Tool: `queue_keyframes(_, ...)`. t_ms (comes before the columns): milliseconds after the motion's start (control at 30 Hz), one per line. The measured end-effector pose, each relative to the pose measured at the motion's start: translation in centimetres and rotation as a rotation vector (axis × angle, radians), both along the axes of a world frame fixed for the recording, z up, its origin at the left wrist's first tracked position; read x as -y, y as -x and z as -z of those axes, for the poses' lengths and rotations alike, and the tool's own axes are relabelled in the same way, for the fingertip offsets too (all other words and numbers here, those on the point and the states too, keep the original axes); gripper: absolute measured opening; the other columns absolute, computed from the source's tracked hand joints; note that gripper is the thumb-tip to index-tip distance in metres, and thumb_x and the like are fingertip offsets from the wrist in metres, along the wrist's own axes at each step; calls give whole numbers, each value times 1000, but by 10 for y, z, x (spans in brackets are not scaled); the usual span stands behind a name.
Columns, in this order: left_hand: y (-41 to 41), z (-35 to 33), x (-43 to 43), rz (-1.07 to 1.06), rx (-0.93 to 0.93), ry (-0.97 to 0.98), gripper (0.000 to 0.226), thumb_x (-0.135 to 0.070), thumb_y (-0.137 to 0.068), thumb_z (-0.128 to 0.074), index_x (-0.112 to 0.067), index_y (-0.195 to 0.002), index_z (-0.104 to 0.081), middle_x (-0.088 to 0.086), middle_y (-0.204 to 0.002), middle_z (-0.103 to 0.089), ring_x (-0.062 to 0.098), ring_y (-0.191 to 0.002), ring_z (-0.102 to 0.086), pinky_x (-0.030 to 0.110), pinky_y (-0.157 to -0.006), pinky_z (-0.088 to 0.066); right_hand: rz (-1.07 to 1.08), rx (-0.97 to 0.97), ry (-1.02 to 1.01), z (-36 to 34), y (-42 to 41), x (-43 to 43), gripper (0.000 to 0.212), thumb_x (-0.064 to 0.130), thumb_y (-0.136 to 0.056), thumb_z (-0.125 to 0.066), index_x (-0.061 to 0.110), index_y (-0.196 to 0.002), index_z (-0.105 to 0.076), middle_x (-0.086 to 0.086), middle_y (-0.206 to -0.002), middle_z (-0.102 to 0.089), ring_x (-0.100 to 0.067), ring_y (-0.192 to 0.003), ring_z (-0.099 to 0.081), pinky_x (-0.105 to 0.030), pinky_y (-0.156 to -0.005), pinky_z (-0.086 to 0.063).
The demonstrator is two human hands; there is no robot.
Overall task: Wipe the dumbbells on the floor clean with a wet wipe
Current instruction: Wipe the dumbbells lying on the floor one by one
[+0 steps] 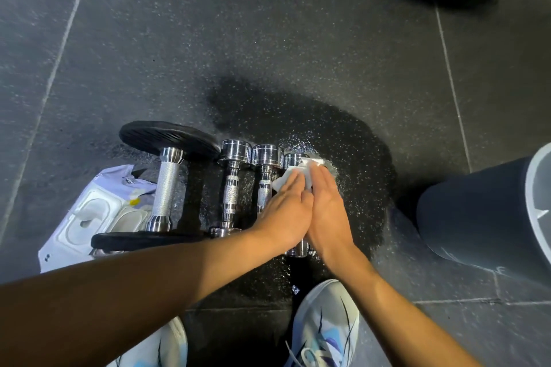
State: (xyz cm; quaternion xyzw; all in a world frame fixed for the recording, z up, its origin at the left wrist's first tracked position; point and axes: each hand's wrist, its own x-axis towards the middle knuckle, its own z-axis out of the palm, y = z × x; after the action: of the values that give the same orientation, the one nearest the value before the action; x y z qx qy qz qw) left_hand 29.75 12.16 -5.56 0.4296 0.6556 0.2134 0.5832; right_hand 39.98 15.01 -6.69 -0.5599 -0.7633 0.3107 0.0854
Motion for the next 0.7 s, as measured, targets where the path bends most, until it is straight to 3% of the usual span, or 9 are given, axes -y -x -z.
queue_keyframes(33, 0, 1, 0, -1, -10, 2, 57, -40, -109, -17, -27, -163, -4, -14, -170, 0, 2, -154, 2, 36, -129, -4, -69, 86, -68, 4, -3, -2, 56, 10, -103, -55, 5, -155, -36, -8, -158, -40, -25, -151, -30, -37, -126, -22)
queue_keyframes(100, 1, 0, 0, 1, -35, 0, 57, -37, -109, -17, -26, -163, -4, -12, -170, 1, 3, -155, 3, 35, -129, -3, -198, 236, -182, 8, -6, -12, 55, 11, -101, -56, 1, -152, -40, -13, -157, -43, -28, -150, -31, -42, -121, -27)
queue_keyframes(167, 2, -3, 0, 0, -47, -7, 55, -33, -110, -18, -23, -163, -5, -10, -171, 1, 4, -155, 2, 32, -128, -1, -280, 392, -316, 13, -5, -24, 46, 17, -97, -59, 4, -141, -53, -10, -146, -54, -26, -132, -42, -38, -97, -40)
queue_keyframes(200, 3, -4, 0, -6, -43, -9, 55, -32, -111, -19, -22, -163, -6, -8, -171, 1, 5, -155, 2, 31, -128, -1, -254, 415, -328, 12, -4, -28, 45, 21, -97, -60, 10, -140, -53, -5, -145, -53, -24, -118, -41, -33, -83, -39)
queue_keyframes(267, 5, -4, 0, -12, -33, -5, 56, -31, -110, -21, -23, -163, -7, -8, -171, 1, 6, -155, 2, 30, -127, 0, -203, 418, -301, 10, -3, -32, 50, 28, -99, -59, 22, -146, -45, 5, -151, -41, -21, -106, -33, -29, -74, -30)
queue_keyframes(367, 5, -4, 1, 1, -48, 5, 61, -27, -107, -28, -25, -164, -5, -7, -171, 1, 9, -156, 2, 30, -126, -2, -270, 495, -292, 11, -10, -22, 66, 26, -93, -66, 31, -152, -38, 9, -157, -36, -25, -115, -35, -31, -75, -33)
queue_keyframes(467, -1, -2, 6, 24, -63, 17, 66, -24, -103, -34, -28, -163, -7, -7, -171, -4, 16, -157, -6, 39, -127, -13, -273, 500, -273, 6, -16, -10, 75, 18, -82, -71, 29, -150, -41, 0, -149, -42, -29, -118, -38, -36, -78, -42)
queue_keyframes(567, -2, -1, 9, 59, -67, 31, 66, -23, -103, -36, -28, -163, -10, -6, -171, -7, 18, -157, -10, 41, -126, -18, -248, 392, -281, 3, -21, -2, 69, 14, -80, -69, 22, -145, -50, -4, -135, -49, -25, -108, -39, -35, -78, -43)
queue_keyframes(700, 2, -5, 7, 95, -87, 54, 64, -22, -103, -36, -21, -163, -13, -3, -170, -13, 18, -157, -10, 39, -126, -15, -309, 327, -182, 24, -19, 8, 52, 11, -81, -65, 14, -133, -57, 1, -117, -58, -17, -108, -46, -21, -100, -31)
